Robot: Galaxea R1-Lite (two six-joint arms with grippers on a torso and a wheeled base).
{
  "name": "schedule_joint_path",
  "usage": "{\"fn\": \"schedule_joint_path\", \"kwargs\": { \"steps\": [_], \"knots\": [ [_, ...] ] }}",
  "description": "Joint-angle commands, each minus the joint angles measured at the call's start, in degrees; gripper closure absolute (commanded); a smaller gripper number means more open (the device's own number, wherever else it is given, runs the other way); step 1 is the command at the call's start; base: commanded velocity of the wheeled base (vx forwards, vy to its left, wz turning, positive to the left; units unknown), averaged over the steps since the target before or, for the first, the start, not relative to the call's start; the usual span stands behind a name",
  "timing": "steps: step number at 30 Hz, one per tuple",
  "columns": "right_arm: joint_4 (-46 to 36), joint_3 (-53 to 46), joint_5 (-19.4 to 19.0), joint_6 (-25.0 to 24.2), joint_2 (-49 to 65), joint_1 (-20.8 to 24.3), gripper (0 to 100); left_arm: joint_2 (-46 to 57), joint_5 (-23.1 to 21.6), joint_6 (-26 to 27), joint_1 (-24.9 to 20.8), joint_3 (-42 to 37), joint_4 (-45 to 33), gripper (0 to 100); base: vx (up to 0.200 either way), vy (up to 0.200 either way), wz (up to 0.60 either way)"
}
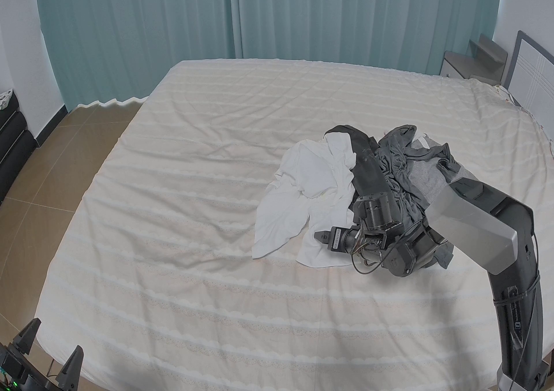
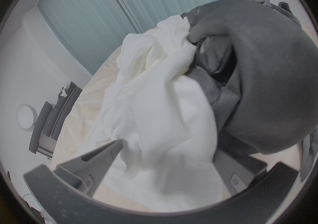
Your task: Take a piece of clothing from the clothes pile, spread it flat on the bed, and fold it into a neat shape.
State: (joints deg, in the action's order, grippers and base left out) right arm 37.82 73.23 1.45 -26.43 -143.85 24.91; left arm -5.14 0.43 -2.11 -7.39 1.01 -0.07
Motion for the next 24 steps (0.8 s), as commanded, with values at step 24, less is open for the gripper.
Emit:
{"fn": "schedule_joint_path", "kwargs": {
  "steps": [24],
  "knots": [
    [0.0,-12.8,0.8,-1.4,15.4,0.0,100,0.0,0.0,0.0,0.0,-1.0,0.0,0,0.000,0.000,0.00]
  ]
}}
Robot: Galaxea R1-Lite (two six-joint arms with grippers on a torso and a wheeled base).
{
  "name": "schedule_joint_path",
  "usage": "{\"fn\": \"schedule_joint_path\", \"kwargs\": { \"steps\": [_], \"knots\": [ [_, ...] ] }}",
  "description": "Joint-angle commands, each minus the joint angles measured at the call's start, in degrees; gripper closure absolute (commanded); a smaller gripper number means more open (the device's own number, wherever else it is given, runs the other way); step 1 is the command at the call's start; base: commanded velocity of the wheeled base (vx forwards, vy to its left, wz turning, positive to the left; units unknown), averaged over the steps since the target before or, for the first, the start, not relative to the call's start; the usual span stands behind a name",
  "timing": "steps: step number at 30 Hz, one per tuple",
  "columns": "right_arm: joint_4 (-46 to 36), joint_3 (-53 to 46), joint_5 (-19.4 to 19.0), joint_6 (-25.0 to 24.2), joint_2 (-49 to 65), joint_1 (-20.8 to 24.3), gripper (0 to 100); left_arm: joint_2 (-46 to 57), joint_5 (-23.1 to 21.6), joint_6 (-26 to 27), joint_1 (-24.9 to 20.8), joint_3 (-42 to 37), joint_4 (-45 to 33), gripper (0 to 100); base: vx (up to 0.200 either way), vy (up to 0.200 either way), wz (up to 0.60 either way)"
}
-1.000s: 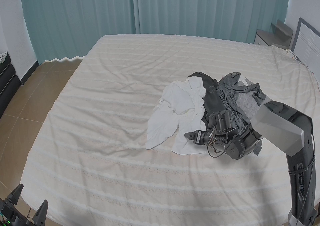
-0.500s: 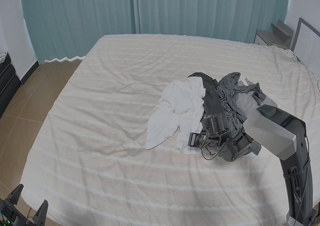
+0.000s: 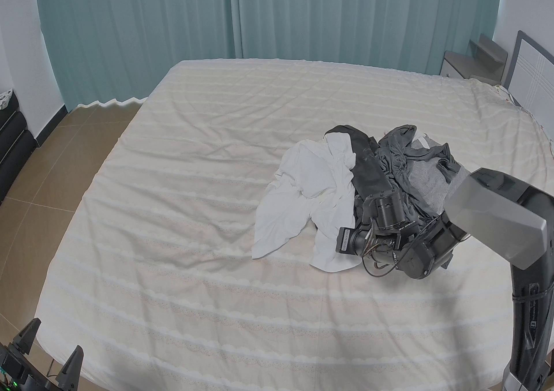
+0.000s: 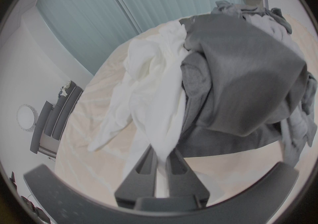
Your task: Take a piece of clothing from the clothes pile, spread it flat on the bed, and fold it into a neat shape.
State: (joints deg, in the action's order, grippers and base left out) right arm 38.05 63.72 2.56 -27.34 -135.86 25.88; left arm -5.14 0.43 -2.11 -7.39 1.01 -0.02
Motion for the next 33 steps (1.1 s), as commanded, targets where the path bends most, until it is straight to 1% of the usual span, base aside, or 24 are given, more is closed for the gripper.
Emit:
{"fn": "schedule_joint_path", "kwargs": {
  "steps": [1,3,6,10,12,15,18,21,25,28,29,33],
  "knots": [
    [-0.3,-5.0,-0.5,-1.0,8.7,-0.8,100,0.0,0.0,0.0,0.0,-1.0,0.0,0,0.000,0.000,0.00],
    [0.2,-8.6,-1.5,-1.5,10.5,-0.1,100,0.0,0.0,0.0,0.0,-1.0,0.0,0,0.000,0.000,0.00],
    [0.4,-10.7,-2.1,-1.7,13.1,0.4,100,0.0,0.0,0.0,0.0,-1.0,-0.1,0,0.000,0.000,0.00],
    [0.4,-10.3,-2.2,-2.0,15.5,-0.1,100,0.0,0.0,-0.1,0.0,-1.0,0.0,0,0.000,0.000,0.00],
    [0.0,-10.5,-2.3,-3.6,17.4,-0.2,100,0.0,0.0,-0.1,0.0,-1.0,-0.1,0,0.000,0.000,0.00],
    [-0.4,-11.7,-2.8,-3.9,18.6,0.0,100,0.0,0.0,0.0,0.0,-1.0,0.0,0,0.000,0.000,0.00],
    [-0.3,-13.4,-2.8,-3.6,16.2,0.0,100,0.0,0.0,-0.1,0.0,-1.0,-0.1,0,0.000,0.000,0.00],
    [0.1,-13.6,-2.6,-3.6,10.6,0.0,100,0.0,0.0,-0.1,0.0,-1.0,0.0,0,0.000,0.000,0.00],
    [0.3,-14.6,-2.6,-3.8,6.7,0.5,100,0.0,0.1,-0.1,0.0,-1.0,0.0,0,0.000,0.000,0.00],
    [0.4,-15.0,-2.9,-4.4,4.5,2.0,100,0.0,0.1,-0.1,0.0,-1.0,0.0,0,0.000,0.000,0.00],
    [0.4,-14.9,-2.9,-4.4,4.3,2.1,0,0.0,0.1,-0.2,0.0,-1.0,0.0,0,0.000,0.000,0.00],
    [0.4,-14.7,-2.7,-4.2,3.8,2.7,0,0.0,0.1,-0.2,0.0,-1.0,0.0,0,0.000,0.000,0.00]
  ]
}}
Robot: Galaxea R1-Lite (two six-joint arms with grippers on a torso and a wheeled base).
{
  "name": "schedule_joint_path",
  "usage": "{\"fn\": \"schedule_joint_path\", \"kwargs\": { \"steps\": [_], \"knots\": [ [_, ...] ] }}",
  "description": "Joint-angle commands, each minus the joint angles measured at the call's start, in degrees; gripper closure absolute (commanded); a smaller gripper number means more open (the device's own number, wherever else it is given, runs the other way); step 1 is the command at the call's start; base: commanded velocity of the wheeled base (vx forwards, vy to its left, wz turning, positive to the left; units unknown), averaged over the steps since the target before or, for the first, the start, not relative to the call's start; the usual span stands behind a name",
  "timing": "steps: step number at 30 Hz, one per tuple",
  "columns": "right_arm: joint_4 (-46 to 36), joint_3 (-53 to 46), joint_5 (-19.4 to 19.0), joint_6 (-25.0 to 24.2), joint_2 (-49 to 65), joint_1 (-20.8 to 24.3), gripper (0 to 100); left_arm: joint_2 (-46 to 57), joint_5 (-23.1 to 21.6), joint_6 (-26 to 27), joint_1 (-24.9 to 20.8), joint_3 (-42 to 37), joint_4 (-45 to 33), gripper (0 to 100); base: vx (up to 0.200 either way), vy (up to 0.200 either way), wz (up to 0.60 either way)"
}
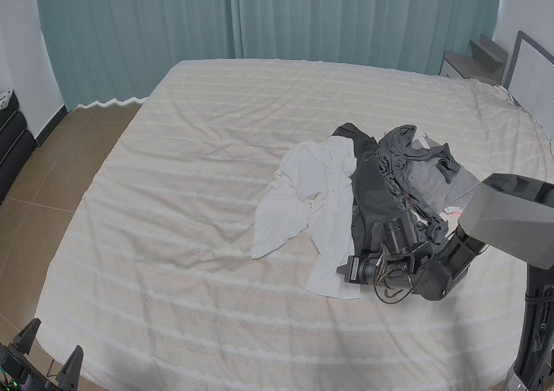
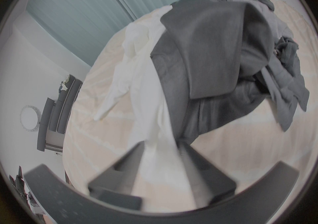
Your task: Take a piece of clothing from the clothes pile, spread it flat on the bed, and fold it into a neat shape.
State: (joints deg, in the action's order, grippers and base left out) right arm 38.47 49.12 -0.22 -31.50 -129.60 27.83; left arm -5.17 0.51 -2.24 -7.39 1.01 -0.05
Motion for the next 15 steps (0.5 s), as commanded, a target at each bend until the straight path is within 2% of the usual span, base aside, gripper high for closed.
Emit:
{"fn": "schedule_joint_path", "kwargs": {
  "steps": [1,4,9,15],
  "knots": [
    [0.3,-0.2,0.0,-0.2,-2.3,0.8,0,0.0,0.0,-0.1,0.0,-1.0,0.0,0,0.000,0.000,0.00],
    [1.4,-0.5,0.0,-0.8,-1.2,1.1,0,0.0,0.0,-0.4,0.0,-1.0,0.0,0,0.000,0.000,0.00],
    [1.2,-1.0,-0.3,-6.1,1.2,3.5,0,0.0,0.1,-0.5,0.0,-1.0,0.0,0,0.000,0.000,0.00],
    [1.3,-1.7,0.0,-6.6,-0.9,4.8,0,0.0,0.1,-0.5,0.0,-1.0,0.0,0,0.000,0.000,0.00]
  ]
}}
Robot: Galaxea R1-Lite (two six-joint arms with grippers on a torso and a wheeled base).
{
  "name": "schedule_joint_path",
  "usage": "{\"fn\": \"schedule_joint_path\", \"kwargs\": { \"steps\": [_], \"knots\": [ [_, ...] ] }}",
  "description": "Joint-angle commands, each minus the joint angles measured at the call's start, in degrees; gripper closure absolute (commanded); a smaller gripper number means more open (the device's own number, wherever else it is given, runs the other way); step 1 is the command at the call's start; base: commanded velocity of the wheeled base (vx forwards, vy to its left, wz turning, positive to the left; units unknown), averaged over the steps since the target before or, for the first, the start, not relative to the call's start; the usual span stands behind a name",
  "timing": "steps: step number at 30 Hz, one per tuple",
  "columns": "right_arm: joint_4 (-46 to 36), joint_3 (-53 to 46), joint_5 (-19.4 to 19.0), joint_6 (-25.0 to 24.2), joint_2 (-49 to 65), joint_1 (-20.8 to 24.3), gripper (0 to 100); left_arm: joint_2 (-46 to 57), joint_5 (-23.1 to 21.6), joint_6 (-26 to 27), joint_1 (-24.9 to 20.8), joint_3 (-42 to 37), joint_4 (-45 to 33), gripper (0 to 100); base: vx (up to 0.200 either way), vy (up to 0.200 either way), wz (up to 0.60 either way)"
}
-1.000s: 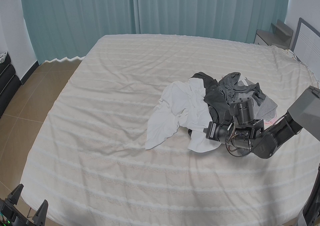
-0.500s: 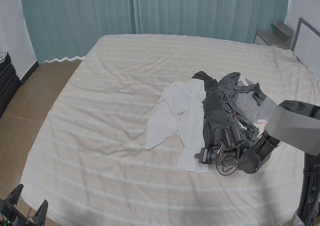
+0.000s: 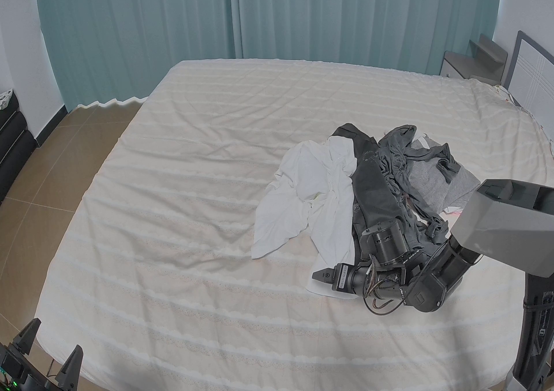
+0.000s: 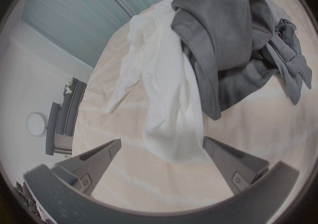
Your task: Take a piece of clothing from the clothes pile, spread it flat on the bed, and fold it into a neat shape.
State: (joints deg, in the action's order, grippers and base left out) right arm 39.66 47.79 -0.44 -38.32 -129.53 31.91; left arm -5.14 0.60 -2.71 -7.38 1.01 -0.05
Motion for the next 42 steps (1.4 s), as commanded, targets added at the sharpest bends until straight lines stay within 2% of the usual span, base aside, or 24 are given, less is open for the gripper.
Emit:
{"fn": "schedule_joint_path", "kwargs": {
  "steps": [1,14,18,25,31,32,35,38,42],
  "knots": [
    [0.2,-0.4,0.4,0.3,-1.4,0.6,0,0.0,0.0,0.0,0.0,-1.0,0.0,0,0.000,0.000,0.00],
    [0.9,-2.4,0.8,0.9,-1.7,-3.5,0,0.0,0.0,0.0,0.0,-1.0,0.0,0,0.000,0.000,0.00],
    [0.8,-2.0,0.7,0.6,-1.9,-2.8,0,0.0,0.0,0.0,0.0,-1.0,0.0,0,0.000,0.000,0.00],
    [0.9,-0.1,0.6,0.2,-2.1,1.1,0,0.0,0.0,-0.1,0.0,-1.0,0.0,0,0.000,0.000,0.00],
    [1.1,4.3,0.9,-0.1,-5.0,1.9,0,0.0,0.0,-0.1,0.0,-1.0,0.0,0,0.000,0.000,0.00],
    [1.0,4.6,0.9,-0.2,-5.2,1.9,100,0.0,0.0,-0.1,0.0,-1.0,0.0,0,0.000,0.000,0.00],
    [0.9,4.8,1.3,-0.2,-5.7,1.9,100,0.0,0.0,-0.1,0.0,-1.0,0.0,0,0.000,0.000,0.00],
    [1.0,4.9,4.9,0.0,-7.4,1.7,100,0.0,0.0,-0.1,0.0,-1.0,0.0,0,0.000,0.000,0.00],
    [1.1,5.2,6.7,0.0,-8.3,1.5,100,0.0,0.0,-0.1,0.0,-1.0,0.0,0,0.000,0.000,0.00]
  ]
}}
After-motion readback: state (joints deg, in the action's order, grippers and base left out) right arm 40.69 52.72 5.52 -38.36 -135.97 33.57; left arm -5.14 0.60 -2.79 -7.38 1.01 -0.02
